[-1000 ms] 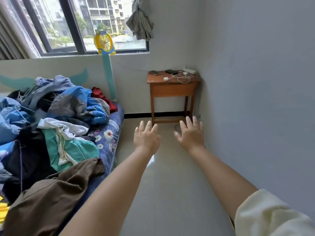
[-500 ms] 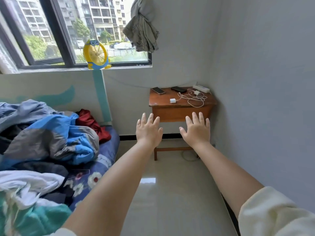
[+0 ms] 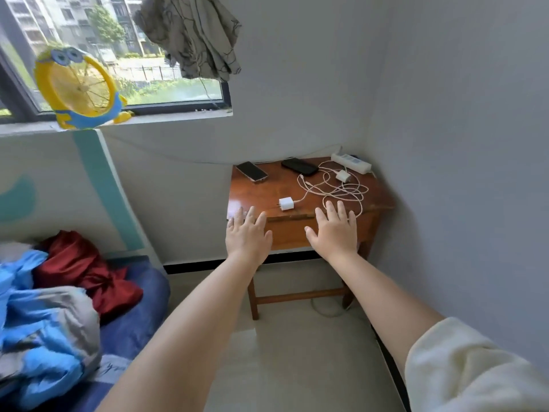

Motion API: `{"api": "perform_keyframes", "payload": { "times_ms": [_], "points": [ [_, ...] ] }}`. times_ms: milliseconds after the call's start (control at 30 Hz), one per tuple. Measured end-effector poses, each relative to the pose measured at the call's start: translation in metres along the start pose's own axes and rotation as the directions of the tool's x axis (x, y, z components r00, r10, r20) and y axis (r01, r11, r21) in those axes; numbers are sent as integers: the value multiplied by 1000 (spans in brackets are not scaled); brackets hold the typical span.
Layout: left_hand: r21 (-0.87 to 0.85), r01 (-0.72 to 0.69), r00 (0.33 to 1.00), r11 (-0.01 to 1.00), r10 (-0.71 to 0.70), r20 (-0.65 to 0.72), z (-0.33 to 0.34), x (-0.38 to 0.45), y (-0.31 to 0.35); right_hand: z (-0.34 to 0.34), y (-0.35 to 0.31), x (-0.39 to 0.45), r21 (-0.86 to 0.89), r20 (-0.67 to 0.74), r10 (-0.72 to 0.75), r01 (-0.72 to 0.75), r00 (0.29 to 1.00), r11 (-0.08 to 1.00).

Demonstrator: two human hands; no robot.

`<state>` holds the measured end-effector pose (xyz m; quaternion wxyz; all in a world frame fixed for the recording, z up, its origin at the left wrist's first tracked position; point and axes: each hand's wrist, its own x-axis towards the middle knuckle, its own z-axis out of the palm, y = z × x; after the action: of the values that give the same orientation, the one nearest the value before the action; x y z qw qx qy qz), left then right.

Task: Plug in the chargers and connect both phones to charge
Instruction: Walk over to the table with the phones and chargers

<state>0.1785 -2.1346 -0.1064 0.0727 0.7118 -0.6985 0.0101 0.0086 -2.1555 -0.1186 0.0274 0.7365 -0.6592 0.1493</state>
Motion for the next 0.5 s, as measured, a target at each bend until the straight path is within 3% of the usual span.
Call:
{"api": "perform_keyframes", "payload": {
  "times_ms": [300, 500],
  "points": [
    [-56, 31, 993, 998, -24, 115, 62, 171, -8, 90, 25, 151, -1, 139, 15, -15, 990, 1000],
    [-52, -45, 980, 998, 54, 194, 111, 282, -25, 146, 52, 236, -27, 206, 130, -128, 970, 991]
  ]
}}
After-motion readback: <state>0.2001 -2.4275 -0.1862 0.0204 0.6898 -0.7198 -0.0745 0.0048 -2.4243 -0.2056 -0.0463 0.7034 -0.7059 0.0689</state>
